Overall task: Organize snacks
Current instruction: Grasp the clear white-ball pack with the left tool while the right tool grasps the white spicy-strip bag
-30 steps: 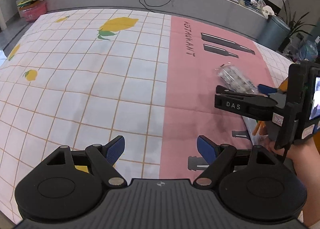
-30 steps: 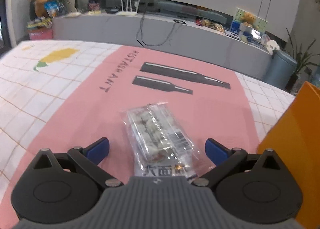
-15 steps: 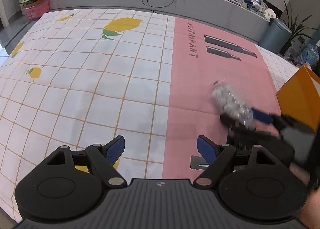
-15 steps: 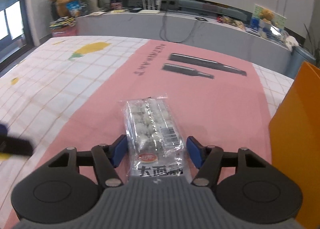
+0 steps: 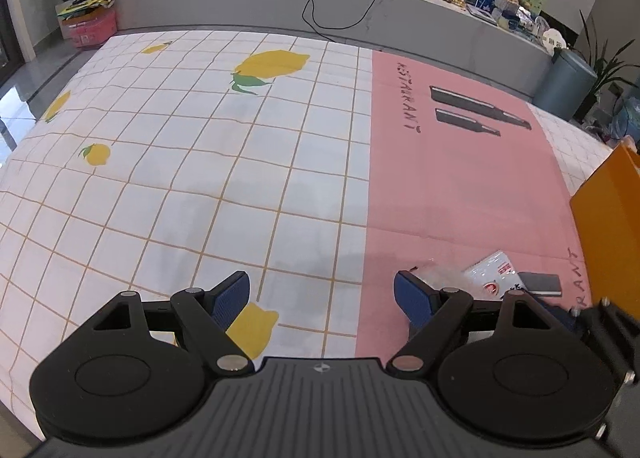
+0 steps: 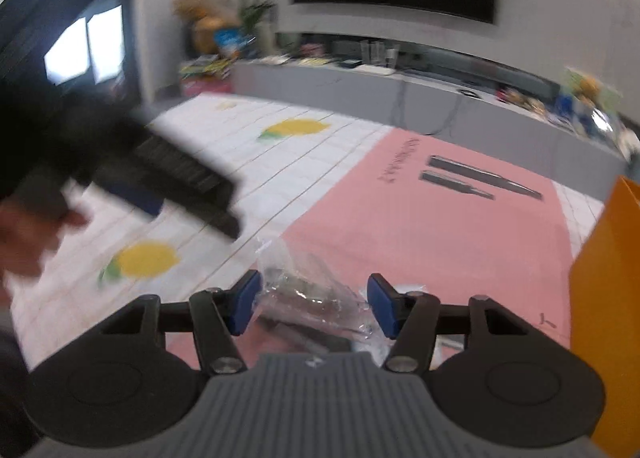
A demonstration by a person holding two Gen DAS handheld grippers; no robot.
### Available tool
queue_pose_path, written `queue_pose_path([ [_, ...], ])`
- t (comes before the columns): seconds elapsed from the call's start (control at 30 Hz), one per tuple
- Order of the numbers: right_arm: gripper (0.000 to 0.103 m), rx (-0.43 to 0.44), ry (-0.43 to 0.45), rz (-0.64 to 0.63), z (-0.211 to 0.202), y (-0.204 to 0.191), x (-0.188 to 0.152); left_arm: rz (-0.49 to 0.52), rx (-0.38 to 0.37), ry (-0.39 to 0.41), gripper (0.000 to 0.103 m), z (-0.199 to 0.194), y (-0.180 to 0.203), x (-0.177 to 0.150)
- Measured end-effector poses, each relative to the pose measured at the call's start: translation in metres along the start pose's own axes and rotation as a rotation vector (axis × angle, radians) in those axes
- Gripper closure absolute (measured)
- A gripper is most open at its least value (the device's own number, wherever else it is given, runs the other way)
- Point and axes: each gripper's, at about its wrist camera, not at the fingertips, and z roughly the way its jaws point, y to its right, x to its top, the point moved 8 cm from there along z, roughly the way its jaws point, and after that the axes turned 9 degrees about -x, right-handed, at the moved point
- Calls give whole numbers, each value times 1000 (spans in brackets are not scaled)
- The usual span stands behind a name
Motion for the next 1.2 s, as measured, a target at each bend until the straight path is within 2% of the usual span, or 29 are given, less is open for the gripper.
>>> queue_pose_path([
  [0.27, 44, 47, -34, -69, 10, -15, -21, 46, 5, -3, 7, 2, 6, -3],
  [0.33, 29, 54, -45, -39, 8, -12, -23, 72, 1, -5, 7, 3, 9, -4],
  [0.43, 12, 55, -6, 42, -8, 1, -16, 103, -30, -7, 7, 3, 15, -4],
  [0.53, 7, 36, -21, 40, -20, 11, -14, 209, -59, 22, 7, 0, 24, -1],
  [0.57, 7, -2, -33, 32, -25, 17, -16, 240, -62, 35, 7, -2, 27, -1],
  [0.67, 7, -71, -60, 68, -38, 37, -23, 373, -136, 55, 5, -8, 41, -3],
  [0.83, 7, -69, -89, 138, -54, 59, -40, 588, -272, 57, 2, -15, 71, -20],
  [0.93, 7, -82, -111, 167, -52, 66, -48, 640, -291, 14, 2, -11, 85, -34],
  [1.03, 7, -80, -132, 178, -45, 66, -50, 582, -229, -67, 2, 0, 89, -45],
  [1.07, 7, -82, -140, 177, -43, 66, -50, 522, -206, -108, 2, 4, 87, -47],
  [1.13, 8, -85, -148, 173, -39, 64, -51, 332, -173, -198, 2, 11, 76, -51],
  [1.2, 8, -83, -152, 175, -36, 63, -51, 159, -209, -200, 2, 11, 70, -50],
])
